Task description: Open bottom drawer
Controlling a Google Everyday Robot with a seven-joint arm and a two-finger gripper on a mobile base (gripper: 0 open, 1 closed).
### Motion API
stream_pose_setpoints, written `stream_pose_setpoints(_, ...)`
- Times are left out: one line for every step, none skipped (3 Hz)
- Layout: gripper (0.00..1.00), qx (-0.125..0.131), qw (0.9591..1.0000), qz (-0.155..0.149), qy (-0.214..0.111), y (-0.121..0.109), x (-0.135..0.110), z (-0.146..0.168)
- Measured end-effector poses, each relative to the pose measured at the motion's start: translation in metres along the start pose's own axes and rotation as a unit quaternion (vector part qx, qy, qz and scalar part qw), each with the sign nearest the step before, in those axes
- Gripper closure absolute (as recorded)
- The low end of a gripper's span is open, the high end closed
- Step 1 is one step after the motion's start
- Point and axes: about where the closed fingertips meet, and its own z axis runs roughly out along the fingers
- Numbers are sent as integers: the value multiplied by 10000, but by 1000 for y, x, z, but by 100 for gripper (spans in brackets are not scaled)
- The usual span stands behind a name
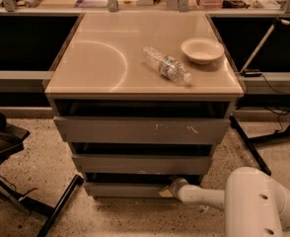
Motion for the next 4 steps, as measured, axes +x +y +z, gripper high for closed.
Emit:
stream_pose_setpoints(100,-1,10000,-1,0,-1,-1,-2)
stream_pose_setpoints(100,30,10000,27,-50,9,5,-7)
stream_pose_setpoints(100,30,10000,27,-51,7,3,-9)
stream_pose_setpoints(100,62,9999,73,-108,22,13,-16)
